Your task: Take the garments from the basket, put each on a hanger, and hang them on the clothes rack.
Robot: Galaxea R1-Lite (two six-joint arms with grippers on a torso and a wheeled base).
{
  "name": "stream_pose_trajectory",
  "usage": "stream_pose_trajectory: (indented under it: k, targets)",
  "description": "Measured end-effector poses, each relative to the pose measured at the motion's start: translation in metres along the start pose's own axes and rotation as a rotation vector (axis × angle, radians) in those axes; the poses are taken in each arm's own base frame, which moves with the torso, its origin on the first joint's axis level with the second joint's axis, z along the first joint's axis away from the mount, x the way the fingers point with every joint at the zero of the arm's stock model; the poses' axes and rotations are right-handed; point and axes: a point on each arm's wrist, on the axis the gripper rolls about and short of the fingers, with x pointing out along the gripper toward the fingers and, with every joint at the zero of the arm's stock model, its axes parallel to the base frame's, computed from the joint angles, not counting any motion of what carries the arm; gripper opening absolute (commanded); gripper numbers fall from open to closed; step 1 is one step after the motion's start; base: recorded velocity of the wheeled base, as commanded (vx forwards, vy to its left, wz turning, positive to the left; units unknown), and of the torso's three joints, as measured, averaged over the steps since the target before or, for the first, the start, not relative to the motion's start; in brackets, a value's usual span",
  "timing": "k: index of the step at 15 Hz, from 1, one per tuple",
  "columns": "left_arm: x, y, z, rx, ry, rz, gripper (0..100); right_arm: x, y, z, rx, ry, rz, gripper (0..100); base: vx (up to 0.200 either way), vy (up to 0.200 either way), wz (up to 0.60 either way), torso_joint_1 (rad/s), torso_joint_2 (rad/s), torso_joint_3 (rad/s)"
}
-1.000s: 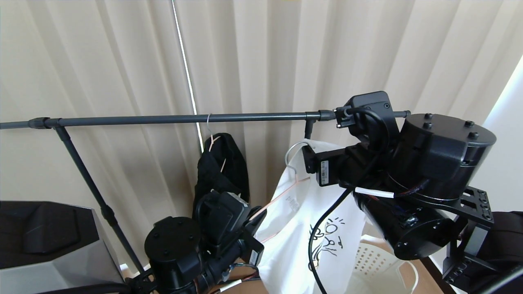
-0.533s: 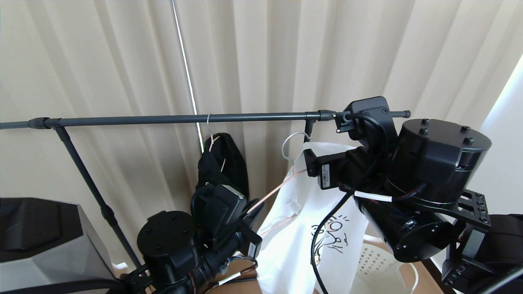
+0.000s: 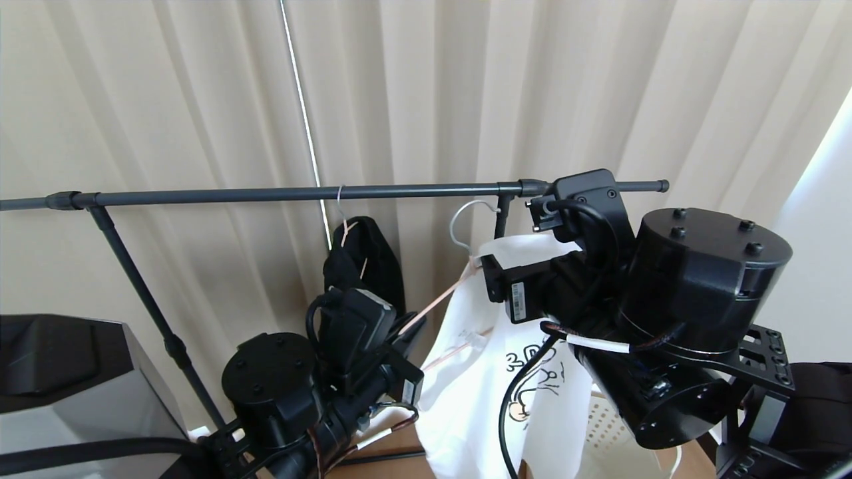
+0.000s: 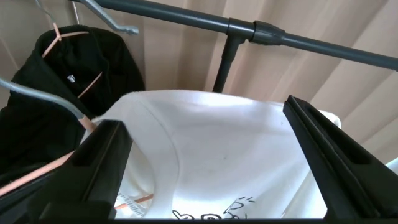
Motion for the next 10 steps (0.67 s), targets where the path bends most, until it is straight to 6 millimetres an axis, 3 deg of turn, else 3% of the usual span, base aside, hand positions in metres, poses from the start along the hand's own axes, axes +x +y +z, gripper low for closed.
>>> stream_pose_trajectory:
  k: [10]
  targets:
    - [0.022,0.015,-0.003,-0.016,-0.020,0.098,0,-0.001,0.000,0.001,0.002,-0.003,0.001,100,0.000,0.000,0.00,0.000,0.00,0.000]
